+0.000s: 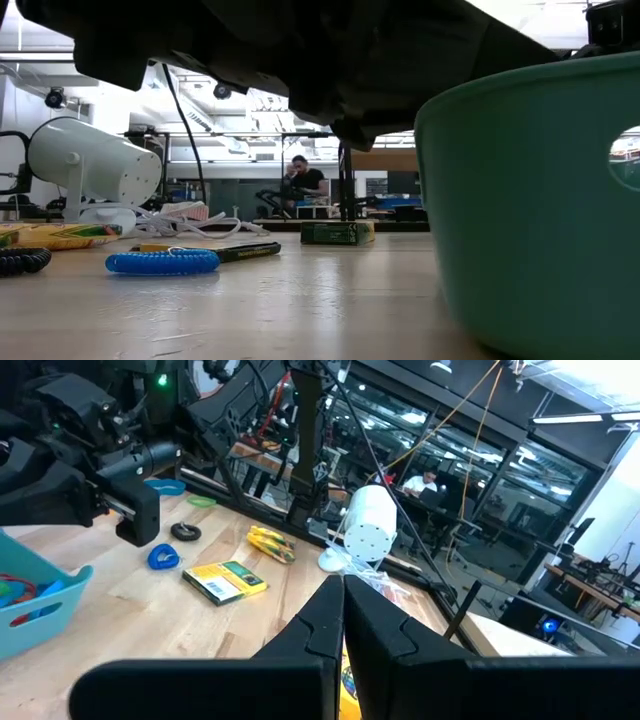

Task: Pick & Place Office Desk Supplies
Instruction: Put the green rubber band into the blue bin, then put the blue rubber band into the blue bin

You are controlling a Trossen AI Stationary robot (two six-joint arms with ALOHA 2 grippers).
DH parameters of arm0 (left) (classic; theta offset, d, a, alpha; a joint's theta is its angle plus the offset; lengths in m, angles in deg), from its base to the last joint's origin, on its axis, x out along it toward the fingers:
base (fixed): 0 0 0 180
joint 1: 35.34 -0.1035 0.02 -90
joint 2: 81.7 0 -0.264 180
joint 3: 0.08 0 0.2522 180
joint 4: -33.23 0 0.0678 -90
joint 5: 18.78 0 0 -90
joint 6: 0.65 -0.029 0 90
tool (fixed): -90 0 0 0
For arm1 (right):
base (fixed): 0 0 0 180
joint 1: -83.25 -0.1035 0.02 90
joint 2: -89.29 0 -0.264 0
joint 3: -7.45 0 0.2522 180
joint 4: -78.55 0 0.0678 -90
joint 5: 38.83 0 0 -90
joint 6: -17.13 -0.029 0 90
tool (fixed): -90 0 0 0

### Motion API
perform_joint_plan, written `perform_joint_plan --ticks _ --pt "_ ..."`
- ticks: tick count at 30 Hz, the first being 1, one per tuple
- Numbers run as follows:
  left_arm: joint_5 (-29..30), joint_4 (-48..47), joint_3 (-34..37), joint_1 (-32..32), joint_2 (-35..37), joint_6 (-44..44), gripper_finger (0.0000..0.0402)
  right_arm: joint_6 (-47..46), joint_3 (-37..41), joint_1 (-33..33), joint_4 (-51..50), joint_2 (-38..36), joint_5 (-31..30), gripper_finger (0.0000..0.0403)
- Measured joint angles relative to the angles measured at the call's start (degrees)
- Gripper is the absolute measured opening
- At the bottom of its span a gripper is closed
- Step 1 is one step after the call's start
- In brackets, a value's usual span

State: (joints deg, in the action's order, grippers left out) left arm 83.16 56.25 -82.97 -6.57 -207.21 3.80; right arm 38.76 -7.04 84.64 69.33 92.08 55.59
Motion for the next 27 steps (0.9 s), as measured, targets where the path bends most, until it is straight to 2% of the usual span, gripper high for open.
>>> perform_joint_plan --ticks 8,13,22,27 --pt "-0.01 -1.0 -0.02 0.0 0.0 -0.02 0.0153 0.0 0.01 0.02 -0.01 0.0 -0.02 0.0008" --pt "-0.02 -0.85 -0.02 0.0 0.0 -0.02 0.019 0.0 0.0 0.01 -0.02 0.0 -0.02 0.0008" --pt "-0.02 -1.5 0.0 0.28 0.53 1.29 0.0203 0.0 0.0 0.01 -0.02 0.0 -0.02 0.0008" --pt "0.24 -9.01 -0.85 0.88 4.97 2.88 0.0195 0.0 0.02 0.01 -0.02 0.0 -0.01 0.0008"
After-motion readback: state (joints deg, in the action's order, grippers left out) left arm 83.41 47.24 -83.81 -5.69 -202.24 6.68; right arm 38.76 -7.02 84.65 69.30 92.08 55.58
